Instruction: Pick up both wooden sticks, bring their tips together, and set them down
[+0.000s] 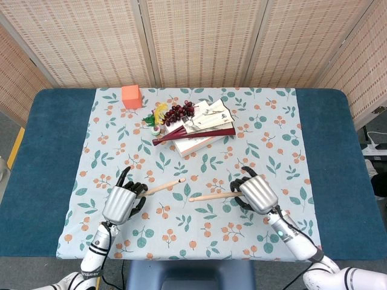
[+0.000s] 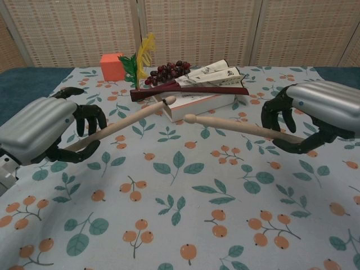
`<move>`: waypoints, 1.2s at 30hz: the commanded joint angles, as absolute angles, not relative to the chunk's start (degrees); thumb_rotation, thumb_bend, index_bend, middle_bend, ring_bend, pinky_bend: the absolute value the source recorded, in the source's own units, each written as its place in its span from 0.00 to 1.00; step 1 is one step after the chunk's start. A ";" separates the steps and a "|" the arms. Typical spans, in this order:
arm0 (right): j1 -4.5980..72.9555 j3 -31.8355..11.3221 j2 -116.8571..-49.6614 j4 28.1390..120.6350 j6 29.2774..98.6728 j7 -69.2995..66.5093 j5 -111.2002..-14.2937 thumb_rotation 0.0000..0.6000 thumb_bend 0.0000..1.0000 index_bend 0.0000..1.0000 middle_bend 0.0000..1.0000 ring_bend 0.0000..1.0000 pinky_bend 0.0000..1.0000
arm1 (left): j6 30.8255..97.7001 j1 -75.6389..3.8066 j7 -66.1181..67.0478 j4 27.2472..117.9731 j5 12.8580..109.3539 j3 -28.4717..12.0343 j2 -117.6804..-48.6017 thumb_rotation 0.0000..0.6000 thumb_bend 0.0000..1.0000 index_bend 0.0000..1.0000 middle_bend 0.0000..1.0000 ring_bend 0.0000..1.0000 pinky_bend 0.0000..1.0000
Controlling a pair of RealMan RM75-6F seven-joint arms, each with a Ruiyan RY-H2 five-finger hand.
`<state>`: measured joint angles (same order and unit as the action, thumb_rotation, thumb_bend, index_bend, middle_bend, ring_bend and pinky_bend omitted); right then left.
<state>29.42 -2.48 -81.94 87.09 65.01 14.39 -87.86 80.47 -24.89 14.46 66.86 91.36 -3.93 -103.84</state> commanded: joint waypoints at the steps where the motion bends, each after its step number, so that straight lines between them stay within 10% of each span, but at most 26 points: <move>1: 28.93 -1.06 -80.01 85.29 62.41 17.50 -85.98 1.00 0.37 0.77 0.79 0.51 0.18 | 78.43 -25.75 3.18 50.81 92.71 -1.79 -107.42 1.00 0.52 0.82 0.85 0.52 0.11; 8: 28.53 0.41 -86.85 73.46 59.00 25.10 -82.94 1.00 0.37 0.52 0.57 0.39 0.17 | 77.02 -25.18 -6.42 25.56 97.56 5.14 -116.06 1.00 0.51 0.59 0.63 0.43 0.10; 13: 28.55 0.60 -88.62 71.89 56.08 32.03 -79.43 1.00 0.37 0.06 0.23 0.15 0.10 | 73.57 -24.51 -9.47 19.49 96.87 5.89 -118.50 1.00 0.50 0.14 0.17 0.18 0.15; 16: 28.22 0.26 -87.28 74.80 56.07 32.59 -78.12 1.00 0.37 0.00 0.10 0.06 0.03 | 73.19 -24.63 -13.00 20.37 95.97 5.27 -118.09 1.00 0.44 0.00 0.01 0.02 0.14; 28: 18.26 5.22 -68.08 98.95 73.76 31.66 -85.51 1.00 0.32 0.00 0.00 0.00 0.00 | 89.53 -25.14 -14.54 54.82 95.70 -0.15 -98.80 1.00 0.37 0.00 0.00 0.00 0.12; 36: 7.21 8.10 -63.85 101.46 88.55 29.33 -88.61 1.00 0.32 0.00 0.00 0.00 0.00 | 93.98 -15.75 -2.64 79.75 95.78 6.75 -77.80 1.00 0.37 0.00 0.00 0.00 0.09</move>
